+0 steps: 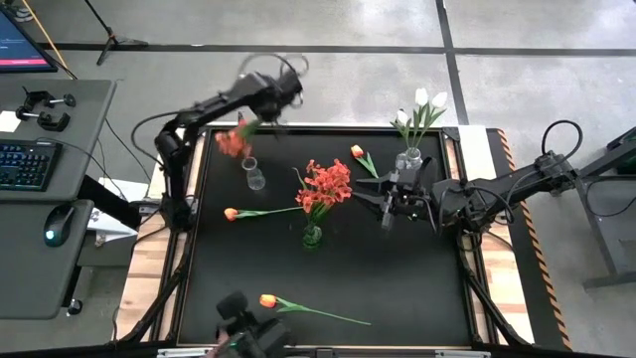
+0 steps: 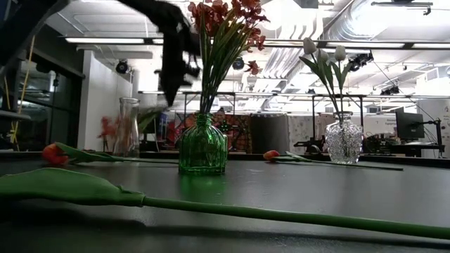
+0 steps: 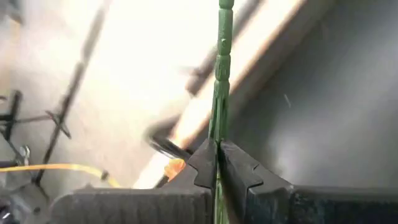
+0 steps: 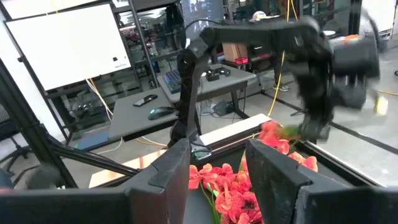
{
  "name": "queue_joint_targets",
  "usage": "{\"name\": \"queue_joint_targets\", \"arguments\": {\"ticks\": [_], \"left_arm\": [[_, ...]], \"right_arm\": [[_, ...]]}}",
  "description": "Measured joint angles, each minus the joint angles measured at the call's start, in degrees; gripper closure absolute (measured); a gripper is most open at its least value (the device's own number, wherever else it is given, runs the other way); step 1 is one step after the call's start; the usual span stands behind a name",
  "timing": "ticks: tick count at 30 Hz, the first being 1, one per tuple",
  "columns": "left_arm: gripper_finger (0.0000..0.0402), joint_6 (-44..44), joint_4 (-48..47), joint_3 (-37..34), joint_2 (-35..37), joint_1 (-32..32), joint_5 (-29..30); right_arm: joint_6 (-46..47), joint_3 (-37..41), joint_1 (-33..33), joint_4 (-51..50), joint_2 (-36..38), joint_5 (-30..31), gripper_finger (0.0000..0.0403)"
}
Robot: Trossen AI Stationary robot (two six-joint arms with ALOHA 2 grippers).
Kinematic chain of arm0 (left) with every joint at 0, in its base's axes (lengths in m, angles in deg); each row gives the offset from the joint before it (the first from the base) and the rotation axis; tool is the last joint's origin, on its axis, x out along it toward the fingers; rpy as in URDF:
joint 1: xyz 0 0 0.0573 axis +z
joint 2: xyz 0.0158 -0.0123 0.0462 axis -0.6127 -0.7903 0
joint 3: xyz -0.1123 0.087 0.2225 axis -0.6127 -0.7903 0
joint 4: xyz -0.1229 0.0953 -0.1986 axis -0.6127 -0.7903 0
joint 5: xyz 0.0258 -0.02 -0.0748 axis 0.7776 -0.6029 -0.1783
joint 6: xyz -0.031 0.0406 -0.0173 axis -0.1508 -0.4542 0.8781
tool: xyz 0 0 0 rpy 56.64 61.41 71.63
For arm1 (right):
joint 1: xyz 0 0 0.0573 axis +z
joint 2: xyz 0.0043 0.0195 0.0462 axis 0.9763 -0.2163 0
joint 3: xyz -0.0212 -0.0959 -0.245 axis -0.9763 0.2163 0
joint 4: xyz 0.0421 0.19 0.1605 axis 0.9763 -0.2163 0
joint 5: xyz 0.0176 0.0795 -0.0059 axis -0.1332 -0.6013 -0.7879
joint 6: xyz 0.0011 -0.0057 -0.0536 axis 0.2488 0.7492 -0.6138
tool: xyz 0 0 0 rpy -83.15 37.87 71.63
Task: Sort flowers into vase by color
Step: Put the orange flowers into the green vase
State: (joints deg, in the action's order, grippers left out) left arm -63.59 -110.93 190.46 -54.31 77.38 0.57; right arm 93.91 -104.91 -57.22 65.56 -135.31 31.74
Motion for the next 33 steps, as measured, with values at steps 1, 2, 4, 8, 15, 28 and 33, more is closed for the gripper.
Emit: {"name": "queue_joint_targets", "arguments": {"ticks": [1, 2, 4, 8, 15, 28, 33], "left_arm": [[0.0401, 0.1, 0.3, 2.3, 1.1, 0.4, 0.1], [0.0401, 0.2, 0.7, 4.6, 2.3, 0.8, -0.1], [0.0401, 1.0, 1.6, 8.6, 5.2, 1.2, -1.6], [0.0401, 3.9, 6.9, 12.9, 13.6, 1.3, -8.0], [0.0401, 2.6, 21.1, 11.6, 29.2, -3.1, -25.9], [0.0401, -49.8, 27.3, 10.2, 28.2, -41.6, -11.3], [0.0401, -76.6, 30.7, 10.2, 20.8, -49.5, 2.8]], "right_arm": [[-0.1, 0.0, 0.0, 0.0, 0.0, 0.0, 0.0256], [-0.5, 0.0, 0.0, 0.0, 0.0, 0.0, 0.0256], [-1.8, 0.0, 0.0, 1.4, 0.0, 0.0, 0.0256], [-8.3, 0.0, 0.0, 9.9, 0.0, 0.0, 0.0256], [-15.9, 0.0, -0.6, 30.3, 0.0, 0.0, 0.0256], [45.2, 0.0, -6.7, 25.1, -0.7, -5.0, 0.0256], [50.1, 0.0, -5.0, 24.6, -1.1, -9.6, 0.0256]]}}
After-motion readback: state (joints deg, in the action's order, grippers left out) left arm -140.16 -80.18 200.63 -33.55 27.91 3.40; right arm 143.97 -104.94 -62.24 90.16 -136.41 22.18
